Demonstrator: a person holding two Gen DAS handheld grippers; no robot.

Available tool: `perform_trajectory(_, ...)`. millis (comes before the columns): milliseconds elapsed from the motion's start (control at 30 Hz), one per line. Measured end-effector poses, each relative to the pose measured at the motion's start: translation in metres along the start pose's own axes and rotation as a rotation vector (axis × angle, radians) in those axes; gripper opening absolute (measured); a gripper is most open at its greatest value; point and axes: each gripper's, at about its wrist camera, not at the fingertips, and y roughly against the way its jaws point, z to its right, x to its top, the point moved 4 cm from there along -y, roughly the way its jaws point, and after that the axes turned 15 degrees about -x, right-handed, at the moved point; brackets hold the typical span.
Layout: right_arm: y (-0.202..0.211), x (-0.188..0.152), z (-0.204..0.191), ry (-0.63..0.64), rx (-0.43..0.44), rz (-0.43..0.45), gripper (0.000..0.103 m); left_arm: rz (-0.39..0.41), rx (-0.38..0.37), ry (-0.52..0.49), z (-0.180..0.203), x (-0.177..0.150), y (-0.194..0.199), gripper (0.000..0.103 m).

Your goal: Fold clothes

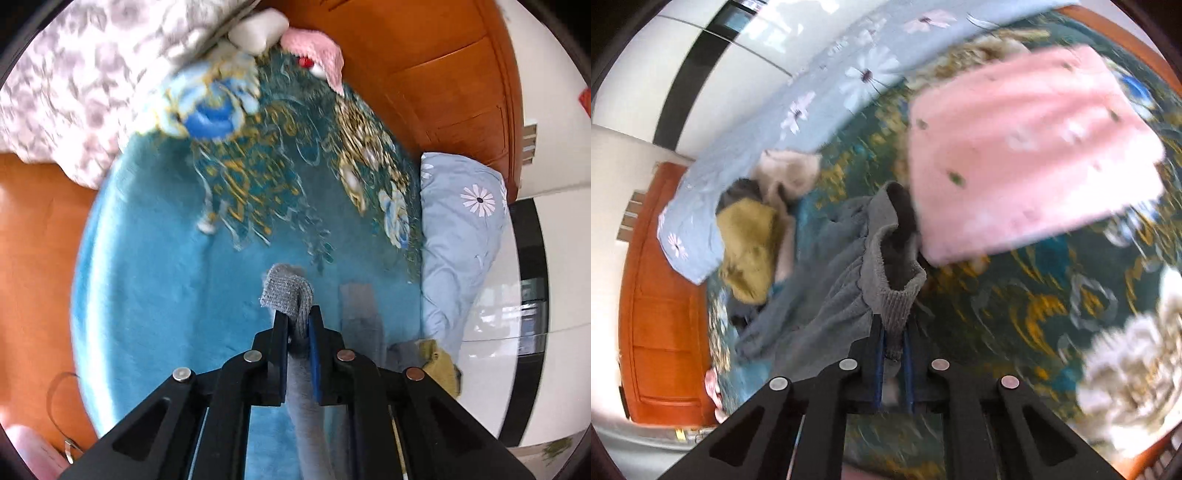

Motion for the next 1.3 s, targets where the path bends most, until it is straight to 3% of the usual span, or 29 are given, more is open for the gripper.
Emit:
perform_trajectory(167, -0.01, -0.017, 0.012, -0.038, 0.021, -0.053, 0.01, -0.037, 0.057, -0.007, -0.001, -0.002, 0.006, 0.01)
perform_trajectory(267, -0.011, -0.006, -0.003, -0.035, 0.041, -0.044, 0.01, -0.052, 0.101, -0.058, 0.022, -0.002, -0.006, 0.01)
perform_trajectory(433, -0.013, 0.021, -0.018, -0.087, 0.072, -0.059, 0.01, -0.1, 0.199, -0.036, 0.045, 0.005, -0.032, 0.01)
perform_trajectory(567, -0.023, 0.046, -0.029, -0.103, 0.073, -0.08, 0.01, -0.151, 0.254, -0.048, 0.072, 0.006, -0.07, 0.01)
perform_trajectory(933, -0.067, 0.095, -0.034, -0.204, 0.036, -0.138, 0.01, -0.272, 0.306, -0.104, 0.138, -0.003, -0.192, 0.01)
perform_trajectory(1033, -0.077, 0.103, -0.036, -0.225, 0.03, -0.141, 0.01, -0.311, 0.29, -0.126, 0.145, -0.005, -0.221, 0.01)
perform_trajectory(1167, -0.09, 0.109, -0.039, -0.233, 0.023, -0.138, 0.014, -0.379, 0.189, -0.196, 0.149, -0.009, -0.249, 0.015)
perform_trajectory(1300, -0.091, 0.113, -0.048, -0.191, 0.067, -0.073, 0.019, -0.338, 0.106, -0.291, 0.143, 0.002, -0.234, 0.041)
